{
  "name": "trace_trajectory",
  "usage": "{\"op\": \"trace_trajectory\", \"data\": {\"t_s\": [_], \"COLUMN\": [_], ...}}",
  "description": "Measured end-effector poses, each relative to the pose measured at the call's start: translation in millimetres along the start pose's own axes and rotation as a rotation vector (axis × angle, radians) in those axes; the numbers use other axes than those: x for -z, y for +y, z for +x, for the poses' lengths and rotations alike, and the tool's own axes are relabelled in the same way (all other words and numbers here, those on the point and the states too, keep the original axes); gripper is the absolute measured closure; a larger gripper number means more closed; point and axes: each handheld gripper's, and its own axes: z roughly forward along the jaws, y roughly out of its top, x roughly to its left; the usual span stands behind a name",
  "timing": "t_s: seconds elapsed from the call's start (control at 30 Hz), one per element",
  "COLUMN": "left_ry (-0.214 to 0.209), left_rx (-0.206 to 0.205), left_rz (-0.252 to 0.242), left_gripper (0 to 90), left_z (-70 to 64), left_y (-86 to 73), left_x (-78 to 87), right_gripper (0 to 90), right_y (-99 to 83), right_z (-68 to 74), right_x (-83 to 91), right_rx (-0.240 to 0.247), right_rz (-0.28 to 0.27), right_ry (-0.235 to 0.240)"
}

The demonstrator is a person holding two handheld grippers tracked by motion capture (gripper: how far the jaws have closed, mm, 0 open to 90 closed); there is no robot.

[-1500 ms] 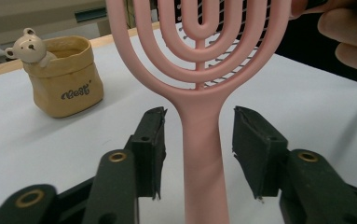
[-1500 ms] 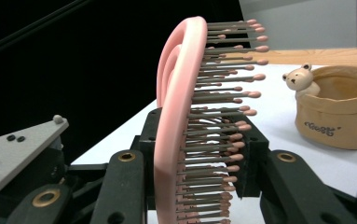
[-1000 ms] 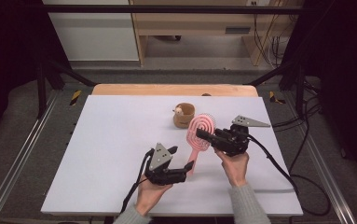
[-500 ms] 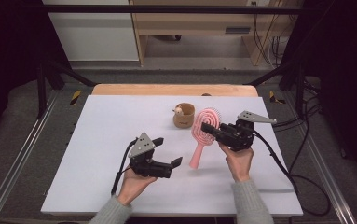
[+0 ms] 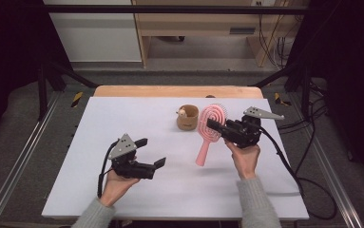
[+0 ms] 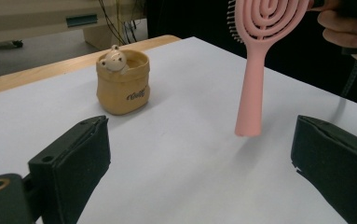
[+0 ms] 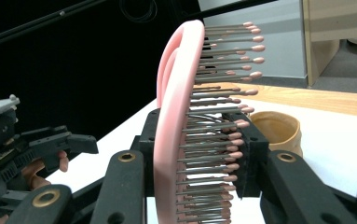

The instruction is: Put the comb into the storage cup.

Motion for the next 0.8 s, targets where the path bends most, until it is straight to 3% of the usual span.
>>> {"op": "trace_trajectory", "data": {"t_s": [0.53,0.8], "left_ry": [0.083,0.113], "left_rx": [0.024,0.02], "left_rz": [0.009,0.003], "left_gripper": [4.5,4.5], "left_z": [36.2,45.9], "left_y": [-37.1,-48.0], "left_x": [38.9,49.3], "right_gripper": [63.3,63.3], "right_y": [13.4,17.3], "right_z": [2.6,2.9], "right_x": [-6.1,-9.3], "right_rx": [0.031,0.036], "right_rz": [0.004,-0.002], "right_ry": [-0.032,-0.04]}}
